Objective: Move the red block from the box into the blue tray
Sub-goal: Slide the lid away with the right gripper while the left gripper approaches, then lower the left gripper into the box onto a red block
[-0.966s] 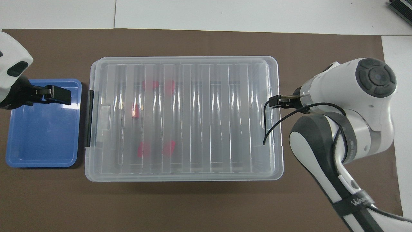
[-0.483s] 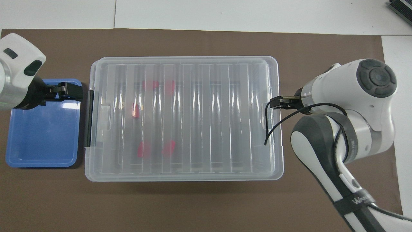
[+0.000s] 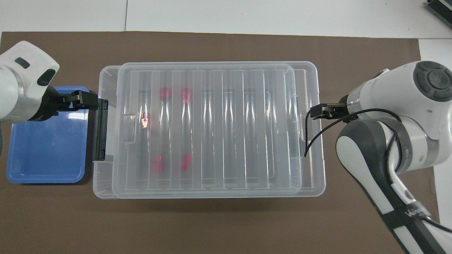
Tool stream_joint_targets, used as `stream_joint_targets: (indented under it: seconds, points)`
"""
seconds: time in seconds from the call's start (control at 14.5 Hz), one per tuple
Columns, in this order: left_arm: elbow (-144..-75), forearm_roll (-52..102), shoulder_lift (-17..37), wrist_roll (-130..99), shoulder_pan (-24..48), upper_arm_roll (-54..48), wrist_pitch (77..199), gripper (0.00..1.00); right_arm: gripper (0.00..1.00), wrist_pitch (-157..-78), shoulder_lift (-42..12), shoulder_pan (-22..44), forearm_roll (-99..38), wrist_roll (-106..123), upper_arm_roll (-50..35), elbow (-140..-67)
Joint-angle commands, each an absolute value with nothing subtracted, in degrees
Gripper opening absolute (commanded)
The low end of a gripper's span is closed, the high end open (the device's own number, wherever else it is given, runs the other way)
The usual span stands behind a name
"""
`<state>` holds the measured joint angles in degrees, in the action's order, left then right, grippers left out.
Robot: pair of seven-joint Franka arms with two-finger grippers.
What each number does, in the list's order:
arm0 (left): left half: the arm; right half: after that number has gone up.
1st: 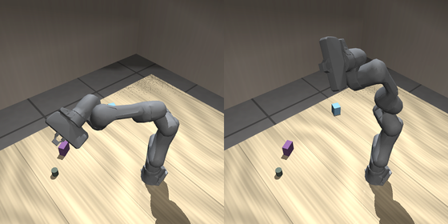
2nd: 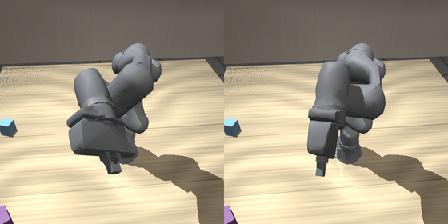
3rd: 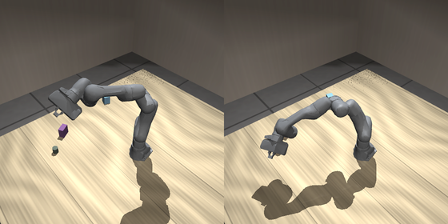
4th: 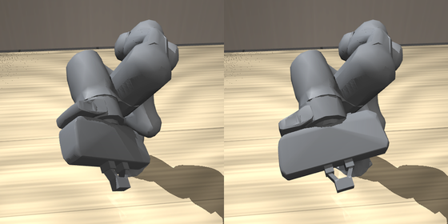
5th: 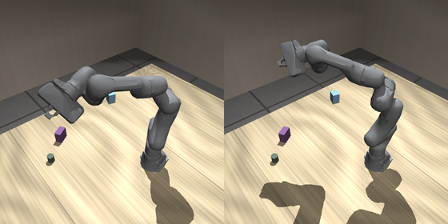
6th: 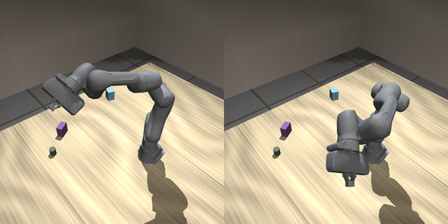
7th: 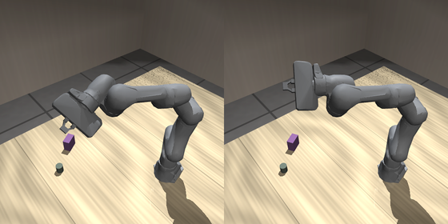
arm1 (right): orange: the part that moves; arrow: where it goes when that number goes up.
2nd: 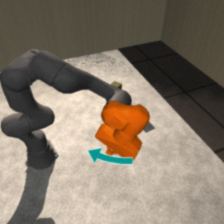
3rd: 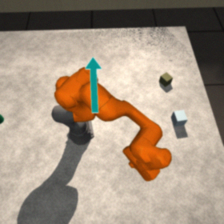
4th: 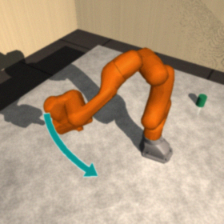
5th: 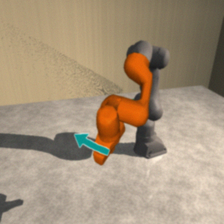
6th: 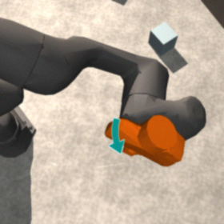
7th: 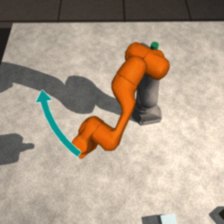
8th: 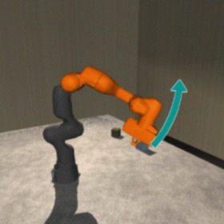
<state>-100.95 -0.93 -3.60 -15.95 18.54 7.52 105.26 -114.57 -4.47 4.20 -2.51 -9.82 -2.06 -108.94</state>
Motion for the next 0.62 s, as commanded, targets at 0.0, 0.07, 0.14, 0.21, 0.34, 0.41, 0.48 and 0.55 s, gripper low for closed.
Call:
stream_joint_targets:
  seconds: [0.0,0.07,0.14,0.21,0.34,0.41,0.48,0.55]
  points:
    - [-103.45,-2.37,-4.75,-17.49,19.86,7.82,108.62,1.00,0.97,-112.33,-2.55,0.28,-3.16,-4.67,-2.37,-110.57]
    - [-103.27,-2.46,-4.22,-17.75,20.91,7.82,109.50,1.00,0.97,-111.54,-2.55,-1.22,-3.16,-3.18,-2.37,-110.57]
    - [-103.01,-2.98,-3.09,-17.84,21.18,7.82,110.21,1.00,0.97,-111.10,-2.55,-2.88,-3.16,-1.08,-2.37,-110.57]
    - [-102.75,-3.42,-2.29,-17.84,21.27,7.82,111.43,1.00,0.97,-110.83,-2.55,-4.38,-3.16,0.95,-2.37,-110.57]
    - [-102.57,-3.43,-0.01,-18.54,21.27,7.74,114.60,1.00,0.98,-110.66,-2.37,-6.49,-3.16,2.46,-2.37,-110.57]
    - [-102.48,-3.43,1.13,-19.94,21.53,7.65,115.74,1.00,0.98,-110.39,-2.37,-7.29,-3.16,2.55,-2.37,-110.57]
    - [-103.00,-3.43,1.93,-21.17,22.66,7.65,117.06,1.00,0.98,-110.22,-2.37,-7.90,-3.16,3.24,-2.37,-110.57]
    - [-103.44,-3.43,2.89,-22.92,23.02,7.65,118.20,1.00,0.98,-110.30,-2.37,-8.43,-3.16,3.51,-2.37,-110.57]
